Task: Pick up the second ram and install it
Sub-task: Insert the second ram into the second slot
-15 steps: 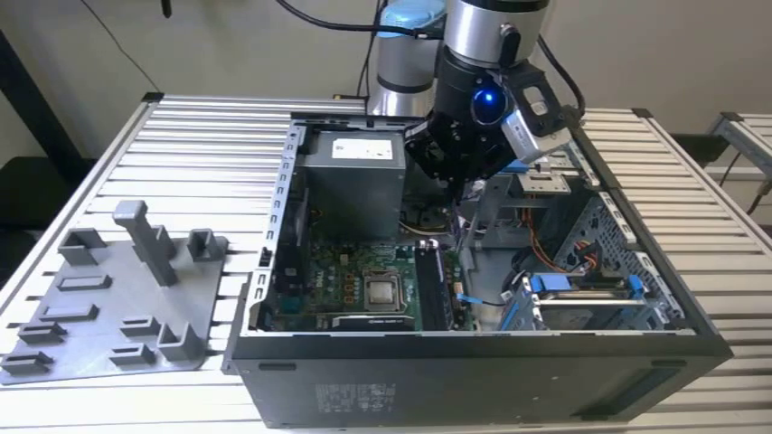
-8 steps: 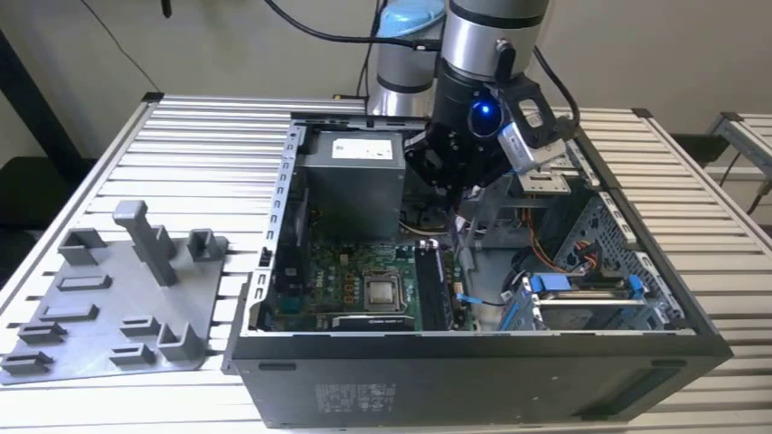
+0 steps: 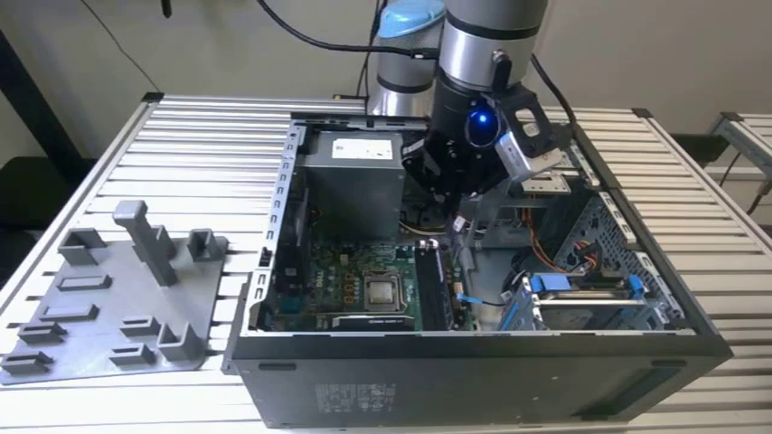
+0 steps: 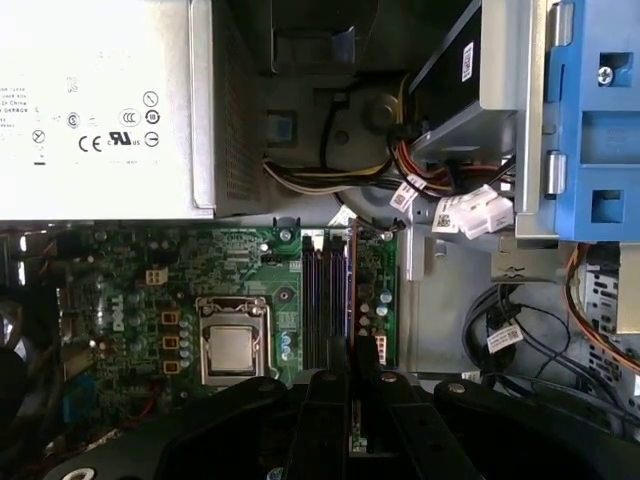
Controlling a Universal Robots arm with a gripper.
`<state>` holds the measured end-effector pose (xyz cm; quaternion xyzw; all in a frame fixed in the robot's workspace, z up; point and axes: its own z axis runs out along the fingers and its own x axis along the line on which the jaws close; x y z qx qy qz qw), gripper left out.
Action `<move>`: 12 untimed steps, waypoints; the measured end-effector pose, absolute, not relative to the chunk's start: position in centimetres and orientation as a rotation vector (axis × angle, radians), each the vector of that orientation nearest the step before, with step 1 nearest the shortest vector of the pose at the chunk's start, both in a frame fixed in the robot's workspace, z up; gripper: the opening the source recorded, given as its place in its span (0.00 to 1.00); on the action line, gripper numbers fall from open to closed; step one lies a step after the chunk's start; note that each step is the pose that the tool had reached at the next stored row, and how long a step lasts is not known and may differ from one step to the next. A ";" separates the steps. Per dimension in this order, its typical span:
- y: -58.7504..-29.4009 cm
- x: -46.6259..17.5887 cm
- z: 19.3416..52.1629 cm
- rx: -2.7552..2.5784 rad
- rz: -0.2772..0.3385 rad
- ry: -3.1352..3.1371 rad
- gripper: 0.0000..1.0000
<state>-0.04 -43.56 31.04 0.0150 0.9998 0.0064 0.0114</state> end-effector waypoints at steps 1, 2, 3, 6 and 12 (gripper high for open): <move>-43.6 -0.1 30.9 0.047 0.020 3.118 0.14; -43.7 -0.3 30.8 0.047 0.020 3.118 0.14; -43.7 -0.4 30.6 0.047 0.020 3.118 0.14; -43.7 -0.7 30.1 0.048 0.020 3.117 0.14; -43.8 -0.8 29.0 0.049 0.018 3.117 0.14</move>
